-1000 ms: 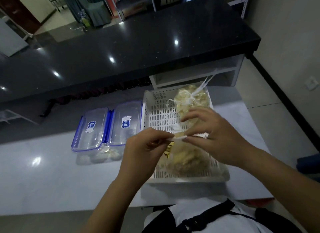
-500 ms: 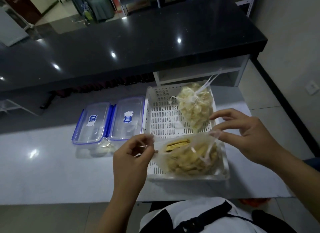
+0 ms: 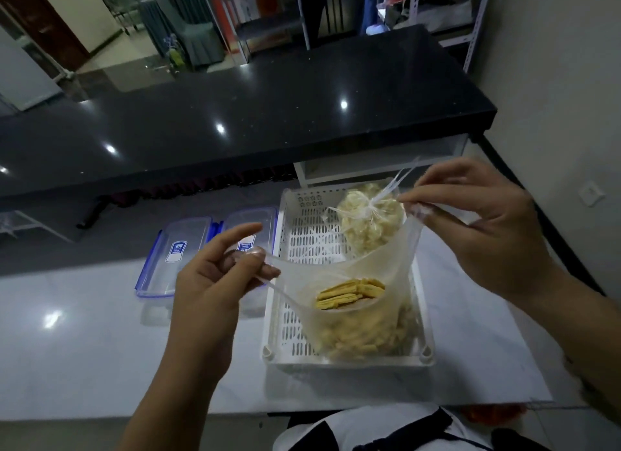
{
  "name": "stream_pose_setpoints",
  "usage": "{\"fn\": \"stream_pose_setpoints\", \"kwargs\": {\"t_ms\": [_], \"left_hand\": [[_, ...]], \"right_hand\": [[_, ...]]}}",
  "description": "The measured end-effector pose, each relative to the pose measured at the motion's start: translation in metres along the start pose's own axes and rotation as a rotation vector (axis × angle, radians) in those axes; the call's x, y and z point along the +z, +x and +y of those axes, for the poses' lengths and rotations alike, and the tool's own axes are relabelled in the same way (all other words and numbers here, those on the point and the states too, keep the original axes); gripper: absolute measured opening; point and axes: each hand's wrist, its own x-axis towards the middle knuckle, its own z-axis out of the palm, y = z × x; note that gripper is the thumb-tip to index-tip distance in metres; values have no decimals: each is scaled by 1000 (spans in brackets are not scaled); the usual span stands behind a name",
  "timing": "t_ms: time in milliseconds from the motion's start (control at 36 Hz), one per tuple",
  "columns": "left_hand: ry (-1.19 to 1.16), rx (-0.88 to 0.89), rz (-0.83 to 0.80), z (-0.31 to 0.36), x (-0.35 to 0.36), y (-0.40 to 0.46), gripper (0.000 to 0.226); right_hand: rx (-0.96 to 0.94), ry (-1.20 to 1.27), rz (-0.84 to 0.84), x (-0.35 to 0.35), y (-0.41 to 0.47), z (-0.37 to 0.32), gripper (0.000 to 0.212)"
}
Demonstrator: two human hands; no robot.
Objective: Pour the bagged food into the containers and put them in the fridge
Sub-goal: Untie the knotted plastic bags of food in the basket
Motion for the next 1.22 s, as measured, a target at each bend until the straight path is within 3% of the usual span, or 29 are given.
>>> {"fn": "stream_pose_setpoints", "kwargs": {"t_ms": [56, 194, 278, 333, 444, 472, 528, 611, 722, 889, 972, 1139, 1222], "left_hand": [[-122, -53, -59, 4, 1, 1, 30], [-324, -72, -191, 12, 3, 5, 50], [-375, -39, -270, 17, 2, 7, 63], [-388, -1, -323, 22, -1, 7, 61], [-375, 50, -394, 31, -8, 5, 62], [-385, 49, -412, 34, -11, 3, 62], [-416, 32, -449, 36, -16, 1, 61], [-460, -26, -508, 30, -22, -4, 59], [-470, -192, -547, 11, -14, -13, 61], [-566, -182, -603, 4, -22, -10, 61], [-512, -164, -599, 8, -21, -6, 72], [-438, -195, -564, 3, -22, -3, 72], [-362, -221, -486, 6, -28, -1, 59]], "right_hand": [[50, 58, 5, 1, -1, 0, 21], [526, 578, 36, 2, -2, -9, 22], [710, 828, -16, -7, 4, -10, 25], [769, 996, -100, -18, 9, -13, 27], [767, 1445, -435, -44, 14, -16, 58], [797, 1534, -453, -46, 14, -18, 61], [843, 1503, -402, -51, 6, -22, 64], [882, 1683, -548, -48, -6, -15, 71], [977, 1742, -598, -33, -33, -15, 69], [894, 1742, -526, -32, -29, -15, 67], [904, 1787, -517, -34, -27, -11, 67], [980, 1820, -564, -30, -39, -10, 69], [1006, 1742, -619, -37, -40, 4, 66]]}}
